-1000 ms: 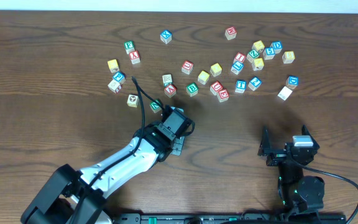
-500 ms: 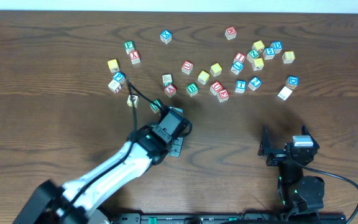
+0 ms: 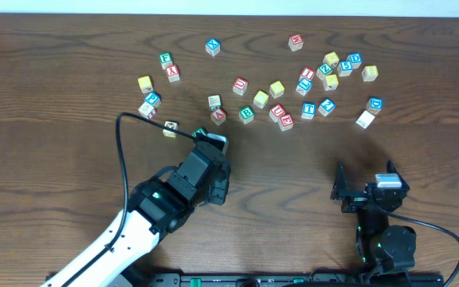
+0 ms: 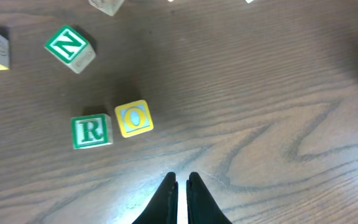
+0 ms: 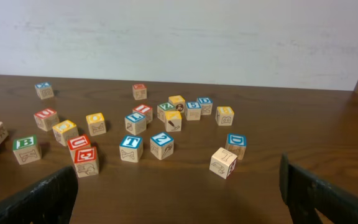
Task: Spell out ROBOT
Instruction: 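Raise the left gripper and reach back toward the green B block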
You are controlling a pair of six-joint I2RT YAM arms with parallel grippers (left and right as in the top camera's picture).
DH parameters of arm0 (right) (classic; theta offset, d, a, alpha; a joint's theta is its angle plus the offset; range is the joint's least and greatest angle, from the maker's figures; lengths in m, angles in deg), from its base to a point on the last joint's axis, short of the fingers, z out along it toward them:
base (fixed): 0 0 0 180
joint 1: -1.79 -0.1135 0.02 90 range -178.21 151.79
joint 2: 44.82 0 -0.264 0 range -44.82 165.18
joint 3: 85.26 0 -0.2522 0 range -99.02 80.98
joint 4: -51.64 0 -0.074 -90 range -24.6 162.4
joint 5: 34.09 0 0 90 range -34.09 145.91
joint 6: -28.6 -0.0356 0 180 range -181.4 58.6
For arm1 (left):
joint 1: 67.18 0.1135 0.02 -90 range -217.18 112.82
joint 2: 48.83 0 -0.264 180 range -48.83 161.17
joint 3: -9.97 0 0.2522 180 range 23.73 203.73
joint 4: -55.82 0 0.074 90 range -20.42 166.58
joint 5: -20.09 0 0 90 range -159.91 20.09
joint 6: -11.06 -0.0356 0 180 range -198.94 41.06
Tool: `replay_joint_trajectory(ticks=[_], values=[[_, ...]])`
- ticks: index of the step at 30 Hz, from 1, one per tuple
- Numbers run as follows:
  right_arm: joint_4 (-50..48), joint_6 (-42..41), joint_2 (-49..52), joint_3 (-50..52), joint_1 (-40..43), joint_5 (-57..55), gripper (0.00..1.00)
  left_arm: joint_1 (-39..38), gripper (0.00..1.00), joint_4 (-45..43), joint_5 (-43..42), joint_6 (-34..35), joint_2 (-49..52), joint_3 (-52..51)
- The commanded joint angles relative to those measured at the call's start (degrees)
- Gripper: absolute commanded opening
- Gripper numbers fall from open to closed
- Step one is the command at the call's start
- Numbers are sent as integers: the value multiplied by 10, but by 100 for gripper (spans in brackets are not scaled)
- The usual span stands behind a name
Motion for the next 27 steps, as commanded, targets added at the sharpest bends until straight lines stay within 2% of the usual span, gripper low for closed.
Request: replay_joint_trajectory(ticks=[1,13,17,23,27], values=[[2,-6,1,1,5,1,99,15,8,17,-5,-22,-7,35],[2,-6,1,1,5,1,99,47,7,71,-1,-29,20,114],[2,-6,1,1,5,1,99,50,7,111,28,-21,76,180],[2,-6,1,1,5,1,99,50,7,164,29,-21,210,360],[2,-6,1,1,5,1,99,49,7,148,20,-31,238,392]])
